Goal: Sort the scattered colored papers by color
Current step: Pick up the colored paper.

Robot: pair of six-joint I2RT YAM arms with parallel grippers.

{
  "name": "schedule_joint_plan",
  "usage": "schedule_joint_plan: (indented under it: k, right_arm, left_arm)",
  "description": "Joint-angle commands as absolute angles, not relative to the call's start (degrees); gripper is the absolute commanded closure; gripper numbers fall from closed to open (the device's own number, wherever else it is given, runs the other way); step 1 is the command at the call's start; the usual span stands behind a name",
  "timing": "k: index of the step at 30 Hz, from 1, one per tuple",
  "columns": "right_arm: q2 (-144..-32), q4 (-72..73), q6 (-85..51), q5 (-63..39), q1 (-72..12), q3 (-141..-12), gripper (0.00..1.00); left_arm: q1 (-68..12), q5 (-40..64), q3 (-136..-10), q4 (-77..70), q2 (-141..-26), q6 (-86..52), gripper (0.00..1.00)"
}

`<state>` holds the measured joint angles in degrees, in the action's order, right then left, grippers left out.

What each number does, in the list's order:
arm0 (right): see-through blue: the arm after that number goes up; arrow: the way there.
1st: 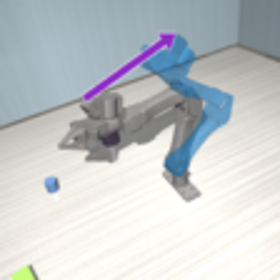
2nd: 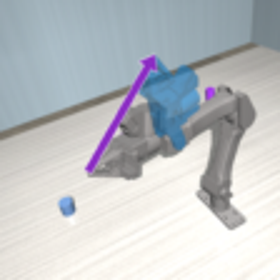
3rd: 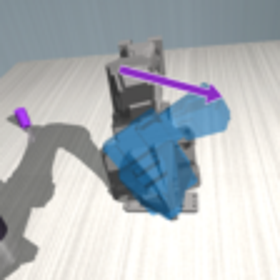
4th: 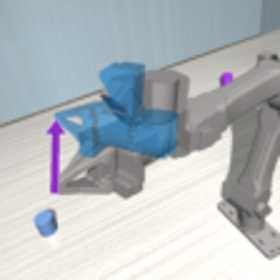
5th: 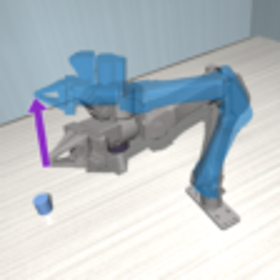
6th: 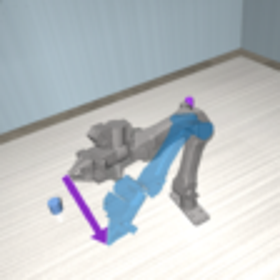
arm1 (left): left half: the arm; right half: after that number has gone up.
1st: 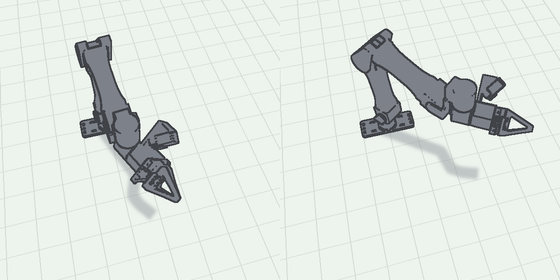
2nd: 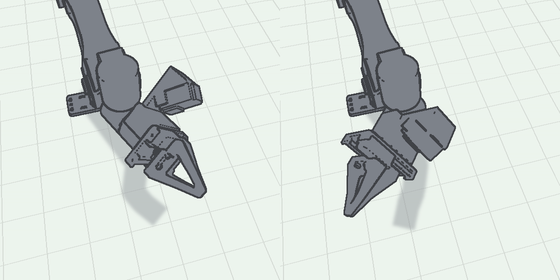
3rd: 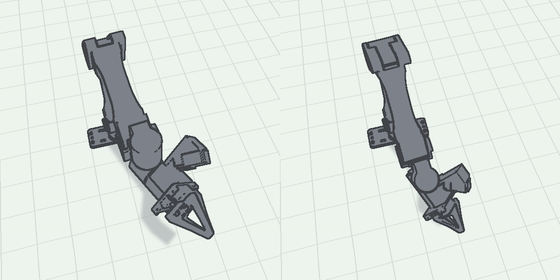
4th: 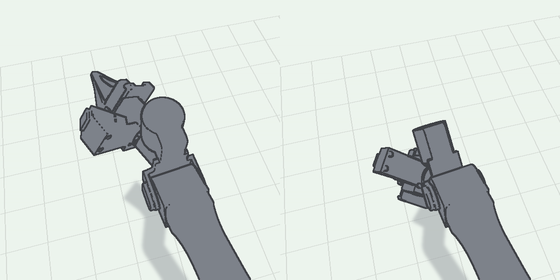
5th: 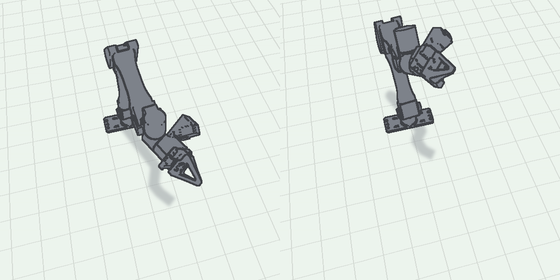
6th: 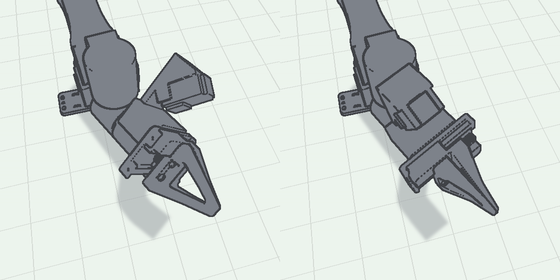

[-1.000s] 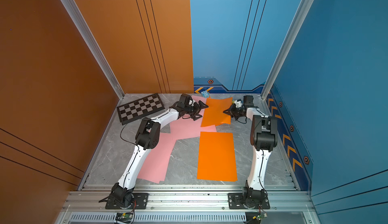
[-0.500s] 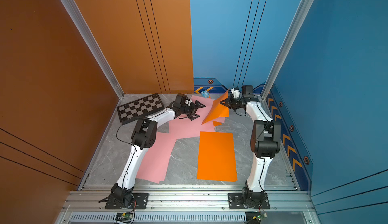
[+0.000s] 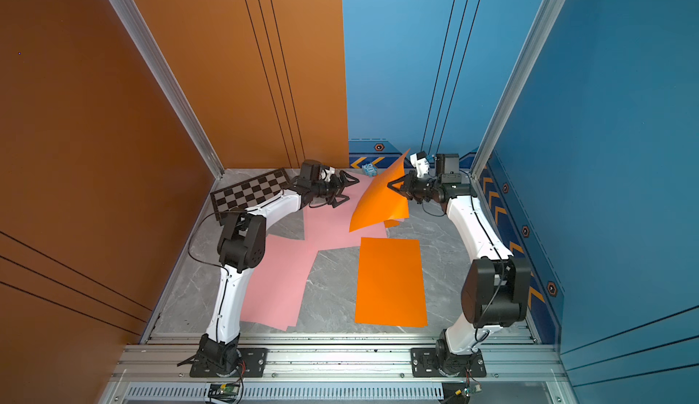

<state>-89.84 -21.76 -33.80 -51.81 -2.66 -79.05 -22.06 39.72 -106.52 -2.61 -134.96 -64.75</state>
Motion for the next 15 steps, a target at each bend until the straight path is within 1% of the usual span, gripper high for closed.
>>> schedule_joint_plan:
  k: [1,4,8,12,15]
  right_arm:
    - [-82.99,-24.24,-32.34,-49.48,-3.34,-73.73,1.0]
    - [-77.96,-24.5,-31.46,-48.19,-3.21,-70.2,1.0]
    - [-74.53,-24.86,-30.07,-46.6,-2.73,-69.74,1.0]
    - [-73.84,-24.87,-28.01,-44.3,-1.96,-69.98,1.0]
    - [-75.63,-24.64,-27.63,-43.56,-0.43,-70.42,1.0]
  left_arm:
    - [-22.98,41.99,-104.37,-4.07,-132.58,-64.07,0.02]
    - [-23.84,45.95,-101.44,-9.36,-131.99,-68.66,0.02]
    - [-25.01,46.56,-88.7,-33.73,-128.62,-85.56,0.02]
    - [-26.21,47.51,-83.09,-44.62,-125.26,-94.07,0.02]
    - [-27.37,47.72,-80.14,-55.3,-124.15,-103.04,0.02]
